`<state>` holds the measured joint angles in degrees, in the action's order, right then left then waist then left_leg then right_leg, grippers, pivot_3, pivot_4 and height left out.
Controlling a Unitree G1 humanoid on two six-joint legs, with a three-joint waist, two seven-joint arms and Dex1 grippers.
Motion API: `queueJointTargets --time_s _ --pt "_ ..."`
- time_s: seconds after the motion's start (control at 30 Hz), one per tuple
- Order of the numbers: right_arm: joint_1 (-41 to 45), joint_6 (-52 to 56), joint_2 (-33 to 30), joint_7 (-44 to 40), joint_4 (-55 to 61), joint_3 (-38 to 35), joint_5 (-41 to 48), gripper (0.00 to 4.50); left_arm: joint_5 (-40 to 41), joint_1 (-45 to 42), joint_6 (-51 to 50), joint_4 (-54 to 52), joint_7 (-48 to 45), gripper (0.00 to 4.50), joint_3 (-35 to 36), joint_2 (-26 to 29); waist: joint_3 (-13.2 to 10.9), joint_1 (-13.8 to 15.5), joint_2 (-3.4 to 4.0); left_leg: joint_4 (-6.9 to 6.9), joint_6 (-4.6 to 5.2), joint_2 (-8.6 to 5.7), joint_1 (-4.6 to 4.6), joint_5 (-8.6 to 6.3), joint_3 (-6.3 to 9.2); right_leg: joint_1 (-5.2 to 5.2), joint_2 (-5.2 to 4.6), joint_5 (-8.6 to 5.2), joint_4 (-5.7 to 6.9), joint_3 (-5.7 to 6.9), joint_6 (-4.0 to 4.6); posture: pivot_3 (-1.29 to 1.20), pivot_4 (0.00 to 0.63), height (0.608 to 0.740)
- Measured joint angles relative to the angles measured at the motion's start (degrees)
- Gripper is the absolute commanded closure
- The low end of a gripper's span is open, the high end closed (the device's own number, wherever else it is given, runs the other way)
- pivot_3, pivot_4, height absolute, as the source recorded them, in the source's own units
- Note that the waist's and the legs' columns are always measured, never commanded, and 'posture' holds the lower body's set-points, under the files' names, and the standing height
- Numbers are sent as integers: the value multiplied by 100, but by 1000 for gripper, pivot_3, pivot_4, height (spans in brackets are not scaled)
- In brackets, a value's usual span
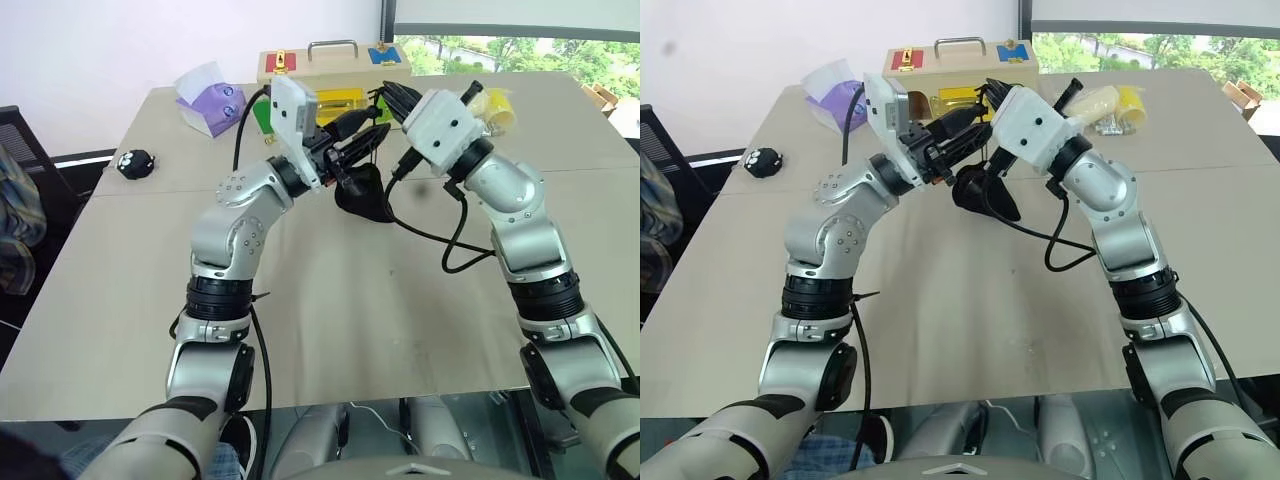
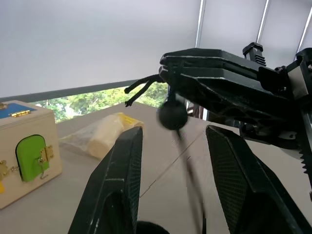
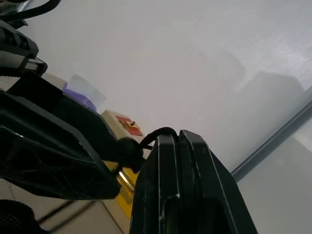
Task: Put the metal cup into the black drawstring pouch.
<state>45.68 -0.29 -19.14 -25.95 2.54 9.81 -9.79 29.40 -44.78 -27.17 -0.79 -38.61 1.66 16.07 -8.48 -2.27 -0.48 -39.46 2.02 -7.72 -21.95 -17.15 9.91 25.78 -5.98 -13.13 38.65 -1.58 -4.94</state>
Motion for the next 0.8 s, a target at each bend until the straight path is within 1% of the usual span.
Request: queueJointTargets --time_s 0.27,0.67,0.77,0.8 --pt "-117 -2 -44 1 -1 5 -76 4500 10 2 -2 6 -142 2418 89 181 0 -6 0 1 0 0 1 0 0 0 0 0 1 0 0 0 150 710" --pt "-116 15 27 -59 142 60 -69 4500 1 -1 0 151 -118 2418 52 37 0 -6 0 0 0 0 1 0 0 0 0 0 1 0 0 0 150 710" --pt "-116 21 26 -75 144 60 -69 4500 1 -7 10 213 -121 3227 54 34 0 -4 0 0 0 0 1 0 1 0 0 0 1 0 0 0 150 710" --pt "-116 23 26 -84 144 60 -69 4500 3 -21 14 261 -127 3696 58 27 0 -4 0 0 0 0 1 0 1 0 1 0 1 0 0 0 150 710"
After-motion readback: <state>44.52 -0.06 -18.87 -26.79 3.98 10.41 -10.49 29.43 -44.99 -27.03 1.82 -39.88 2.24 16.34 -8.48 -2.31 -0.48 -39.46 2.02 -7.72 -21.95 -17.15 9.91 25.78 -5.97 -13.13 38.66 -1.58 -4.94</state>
